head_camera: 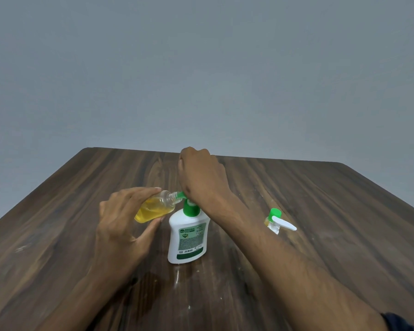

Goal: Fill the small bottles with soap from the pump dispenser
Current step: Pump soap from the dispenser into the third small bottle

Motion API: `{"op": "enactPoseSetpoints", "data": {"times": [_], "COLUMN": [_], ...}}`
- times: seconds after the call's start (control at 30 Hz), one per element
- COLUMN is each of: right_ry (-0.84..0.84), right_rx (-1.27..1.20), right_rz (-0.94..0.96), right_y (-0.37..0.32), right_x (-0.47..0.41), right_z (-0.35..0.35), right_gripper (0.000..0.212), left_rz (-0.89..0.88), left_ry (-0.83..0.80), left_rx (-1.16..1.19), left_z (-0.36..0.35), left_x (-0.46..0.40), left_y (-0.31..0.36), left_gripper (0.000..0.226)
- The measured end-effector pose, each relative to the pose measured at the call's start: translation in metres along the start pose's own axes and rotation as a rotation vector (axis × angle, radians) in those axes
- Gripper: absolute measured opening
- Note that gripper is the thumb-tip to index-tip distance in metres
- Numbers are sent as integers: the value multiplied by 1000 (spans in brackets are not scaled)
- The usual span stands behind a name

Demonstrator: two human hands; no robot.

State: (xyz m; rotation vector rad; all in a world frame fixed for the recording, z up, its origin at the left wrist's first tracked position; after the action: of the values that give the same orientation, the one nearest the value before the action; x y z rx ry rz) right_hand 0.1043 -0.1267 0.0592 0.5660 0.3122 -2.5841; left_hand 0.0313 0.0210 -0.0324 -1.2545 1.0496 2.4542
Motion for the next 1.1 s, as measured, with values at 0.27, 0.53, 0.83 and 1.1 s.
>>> {"op": "enactPoseSetpoints", "data": {"times": [0.27,0.53,0.83,1.1], "right_ry": [-15,-36,-12,-23], "right_rx": [-10,-14,-7,-10], "right_rz": [7,4,3,-1], "right_y": [-1,0,0,0], "right_x": [0,1,1,0], "right_z": [0,-1,-1,-3], "right_gripper": [16,16,15,15], "left_rz": [7,13,13,12], "left_ry": [-18,-29,-37,-33], "left_rx": [4,8,3,-1], "left_z": [0,0,-2,-1], "left_x": [0,0,0,0], "left_y": [-1,0,-2,-1], "left_gripper": [44,46,46,45]}}
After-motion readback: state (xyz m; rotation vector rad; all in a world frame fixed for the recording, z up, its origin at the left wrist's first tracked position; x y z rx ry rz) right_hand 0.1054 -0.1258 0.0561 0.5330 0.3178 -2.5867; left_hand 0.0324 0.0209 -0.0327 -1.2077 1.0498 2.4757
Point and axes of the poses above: each hand's wrist, its own x-axis away from the middle knuckle, its own z-axis out of the back of the hand, y = z × x, the point moved 6 cm from there along -x, towards the middle knuckle, and after that the axes turned 13 degrees about z, right-handed, at the moved point
